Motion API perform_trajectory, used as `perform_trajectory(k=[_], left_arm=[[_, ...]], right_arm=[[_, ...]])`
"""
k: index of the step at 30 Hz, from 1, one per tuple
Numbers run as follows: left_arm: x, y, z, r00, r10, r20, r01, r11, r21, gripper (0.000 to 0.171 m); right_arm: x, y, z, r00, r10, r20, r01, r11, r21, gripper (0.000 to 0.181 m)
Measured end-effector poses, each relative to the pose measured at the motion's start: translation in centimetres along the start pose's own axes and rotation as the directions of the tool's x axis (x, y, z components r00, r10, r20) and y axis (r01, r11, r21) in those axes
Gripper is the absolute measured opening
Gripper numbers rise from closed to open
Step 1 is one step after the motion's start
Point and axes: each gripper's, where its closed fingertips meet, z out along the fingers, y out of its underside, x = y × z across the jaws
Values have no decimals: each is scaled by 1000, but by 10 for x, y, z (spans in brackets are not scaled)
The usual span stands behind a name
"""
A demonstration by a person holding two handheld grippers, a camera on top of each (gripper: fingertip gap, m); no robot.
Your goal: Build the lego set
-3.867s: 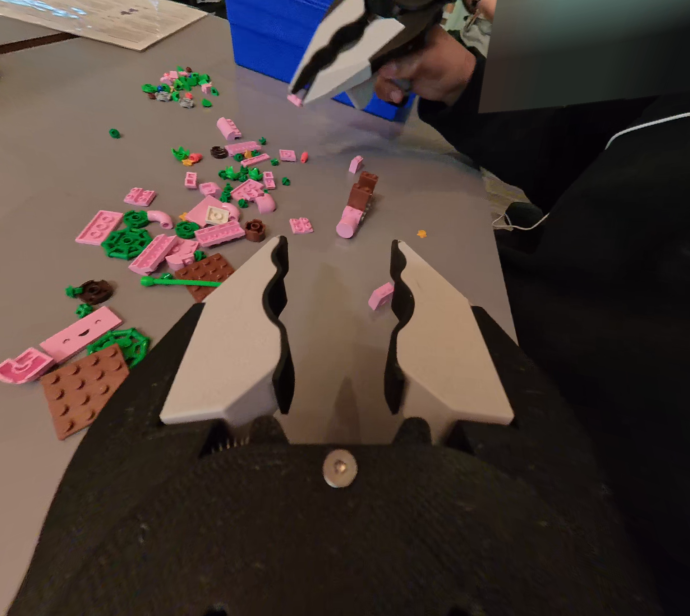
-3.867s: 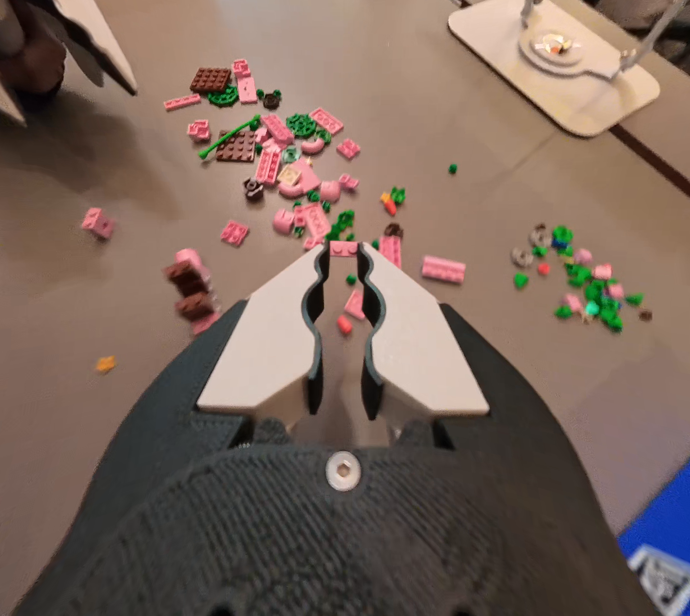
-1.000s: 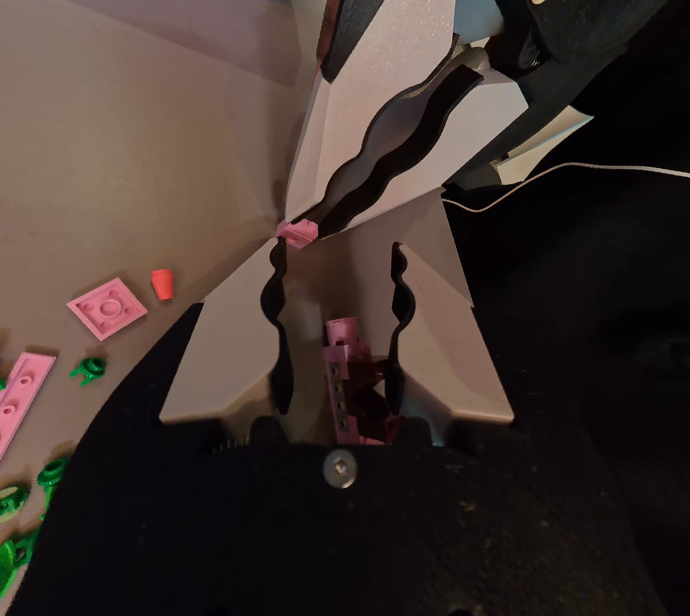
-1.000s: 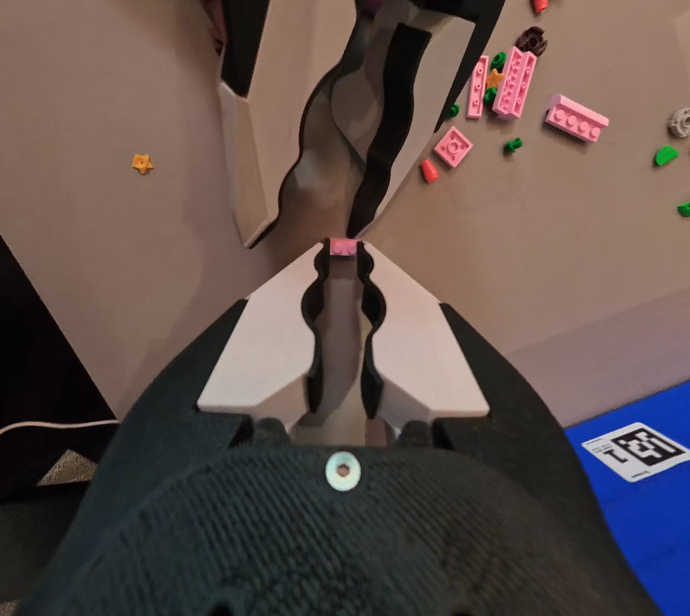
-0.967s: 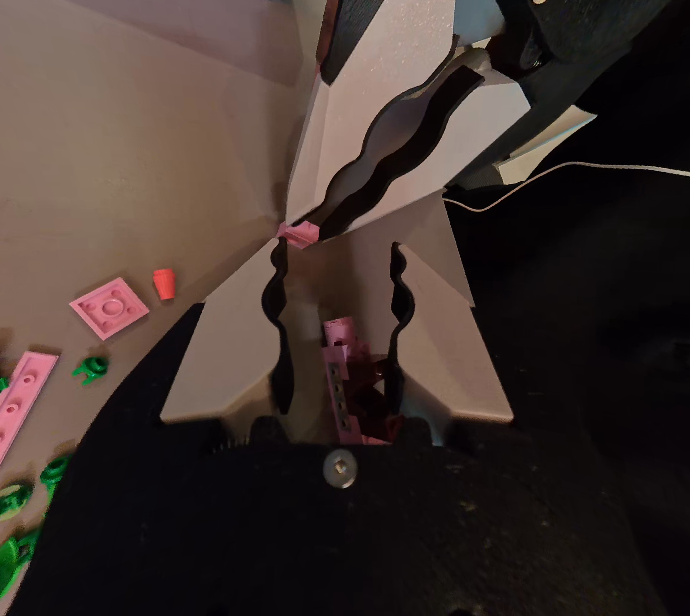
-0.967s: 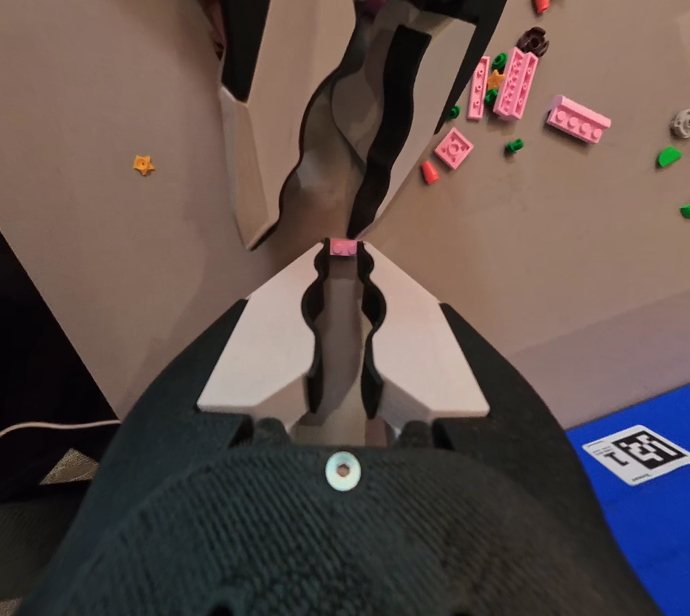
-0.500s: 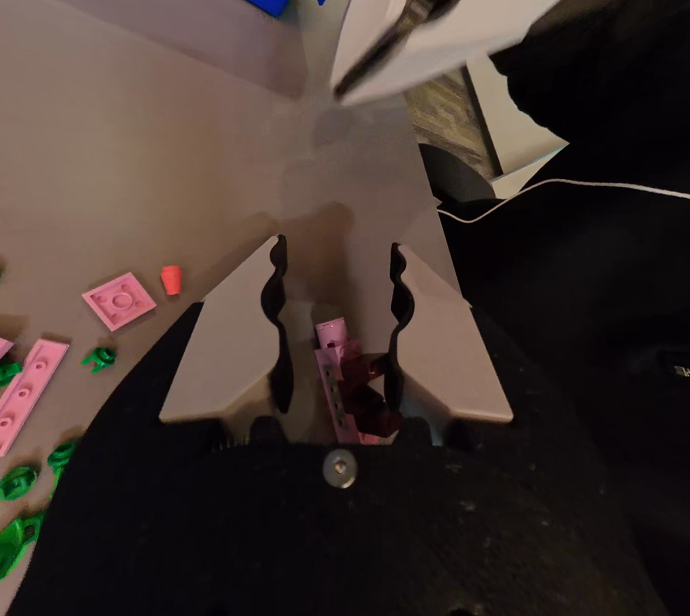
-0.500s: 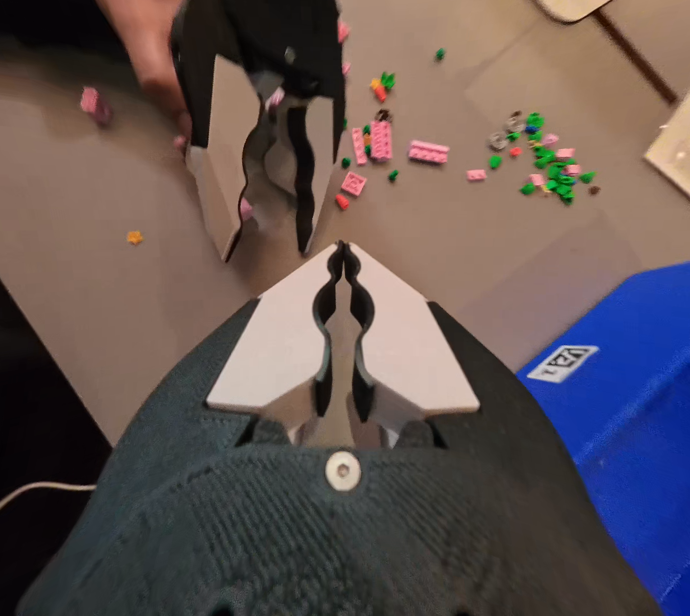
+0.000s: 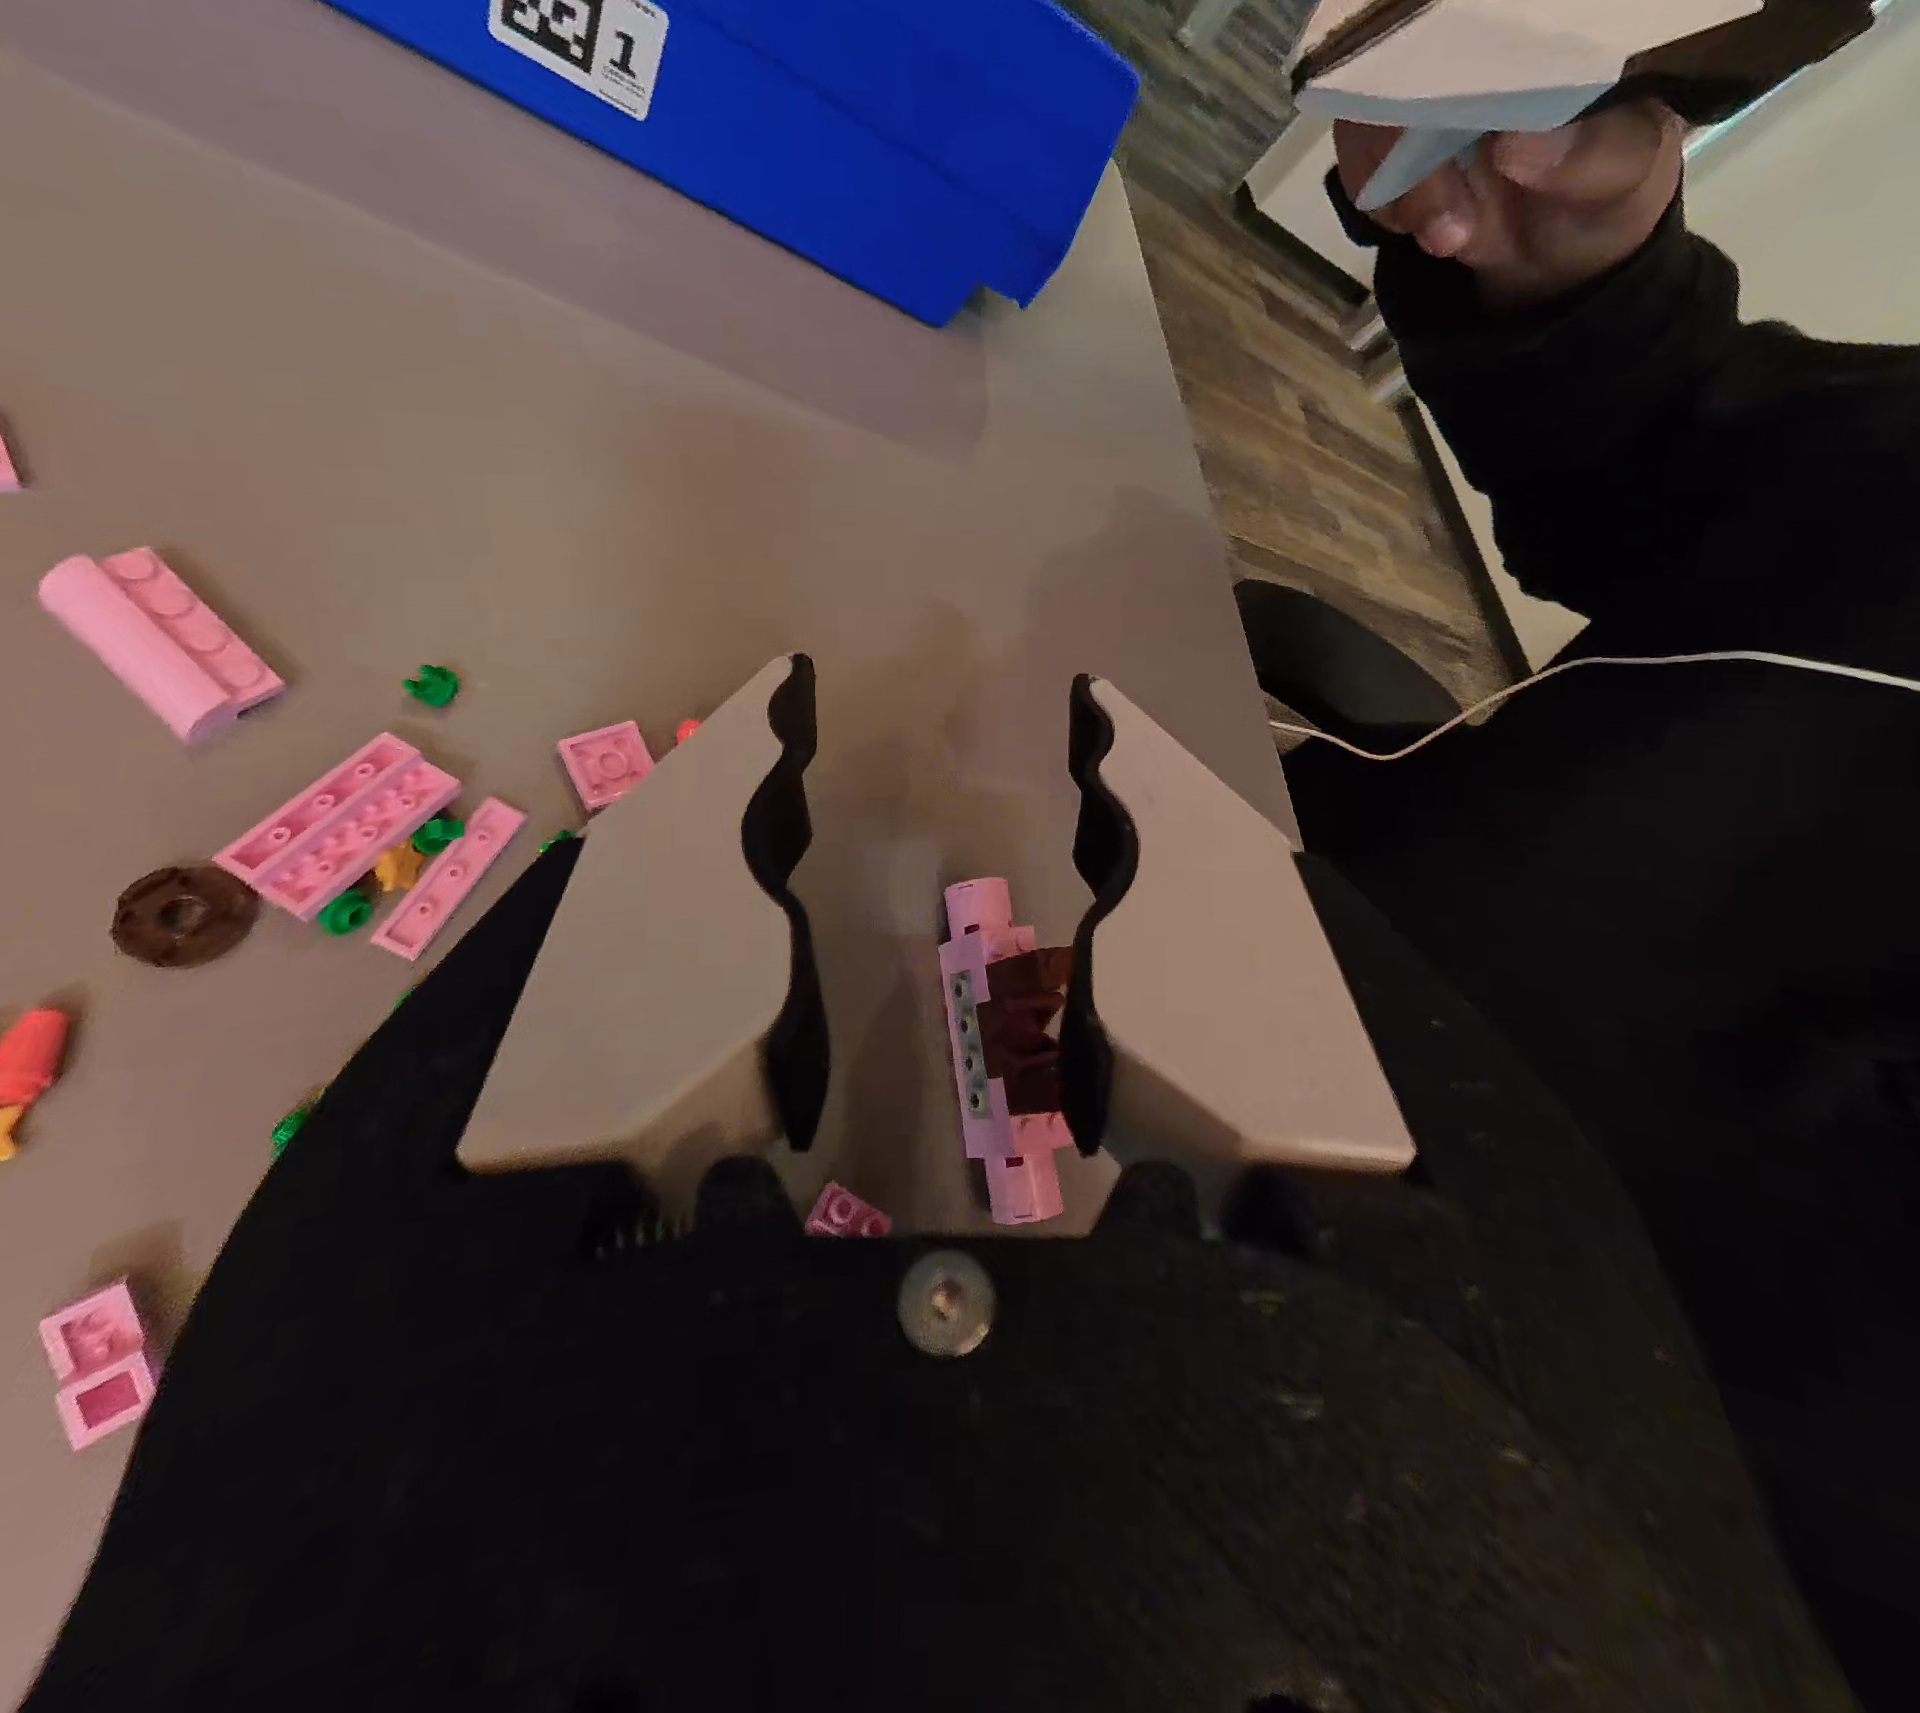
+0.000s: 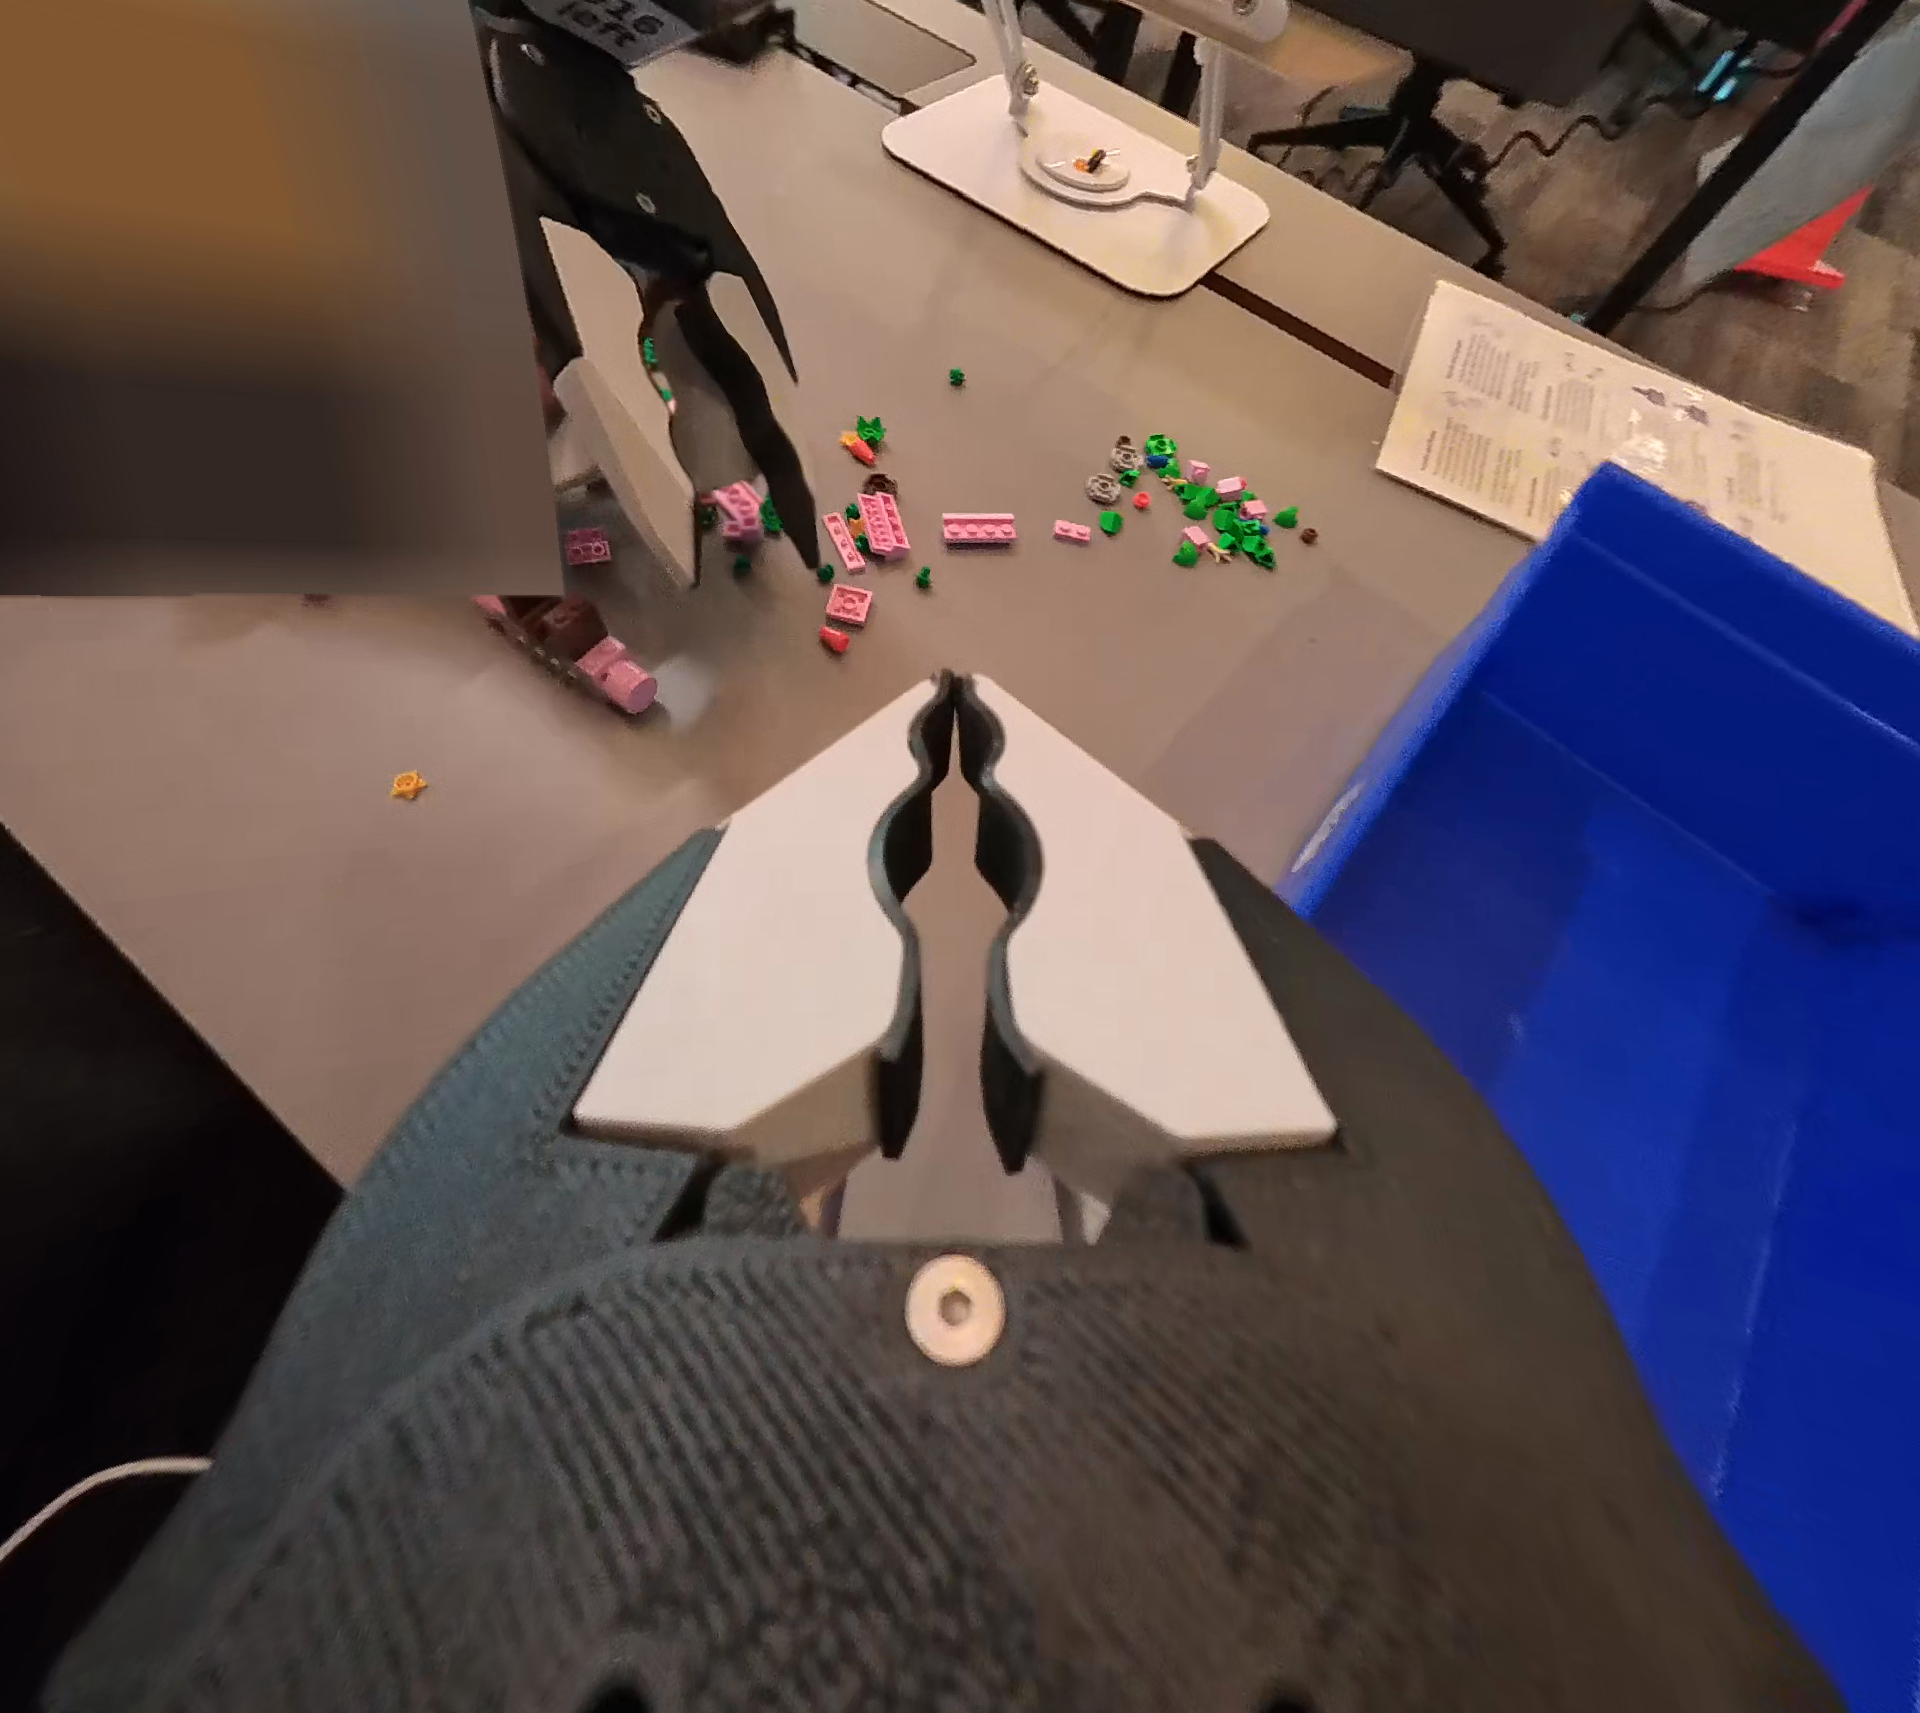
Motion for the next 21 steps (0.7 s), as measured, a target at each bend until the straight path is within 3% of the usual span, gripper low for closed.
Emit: perform_trajectory(k=[4,9,14,21], left_arm=[[12,1,5,998,61,34,-60,998,-19,49],[39,-10,21,983,151,102,-152,988,-2,49],[77,-26,68,967,232,110,-240,969,64,49],[111,-22,160,950,296,100,-297,955,-12,48]], right_arm=[[4,12,-42,994,42,-101,-38,999,38,0],[27,63,-137,926,184,-328,-140,978,153,4],[41,170,-222,786,344,-514,-305,939,162,23],[24,334,-335,543,330,-772,-409,907,101,41]])
